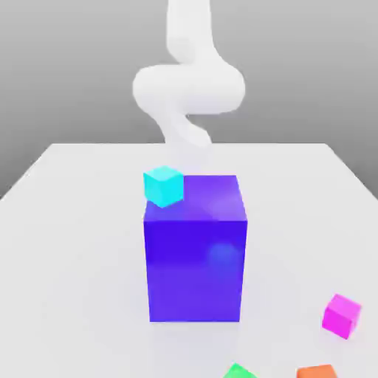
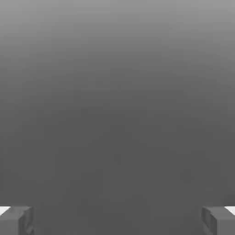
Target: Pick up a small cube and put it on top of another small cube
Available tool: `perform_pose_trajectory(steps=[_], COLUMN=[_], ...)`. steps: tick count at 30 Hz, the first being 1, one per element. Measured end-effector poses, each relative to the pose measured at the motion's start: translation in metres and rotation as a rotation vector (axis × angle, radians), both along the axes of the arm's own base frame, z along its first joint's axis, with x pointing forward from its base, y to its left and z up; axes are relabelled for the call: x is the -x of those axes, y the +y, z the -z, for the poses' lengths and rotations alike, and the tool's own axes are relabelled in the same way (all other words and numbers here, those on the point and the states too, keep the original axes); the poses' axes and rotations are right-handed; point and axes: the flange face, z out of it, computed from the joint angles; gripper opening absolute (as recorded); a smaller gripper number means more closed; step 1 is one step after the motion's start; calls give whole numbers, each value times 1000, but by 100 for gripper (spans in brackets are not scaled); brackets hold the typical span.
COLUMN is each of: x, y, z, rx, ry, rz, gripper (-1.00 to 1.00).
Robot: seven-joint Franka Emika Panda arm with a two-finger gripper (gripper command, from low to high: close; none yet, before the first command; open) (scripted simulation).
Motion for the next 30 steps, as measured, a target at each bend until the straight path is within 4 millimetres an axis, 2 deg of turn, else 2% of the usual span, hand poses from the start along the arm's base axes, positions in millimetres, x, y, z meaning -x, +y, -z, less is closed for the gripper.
perform_pose_trajectory(steps=[3, 6, 10, 13, 16, 20, 26, 30], x=[-35, -61, -82, -87, -84, -61, -15, -9], y=[30, 61, 102, 134, 164, 210, 246, 251], z=[50, 102, 175, 232, 290, 366, 472, 525], rx=[47, 90, 144, 180, 214, 257, 292, 294], ry=[86, 166, 271, 348, 424, 524, 669, 686], rz=[-71, -145, -251, -336, -424, -565, -729, -750], gripper=[0, 0, 0, 0, 0, 0, 0, 0])
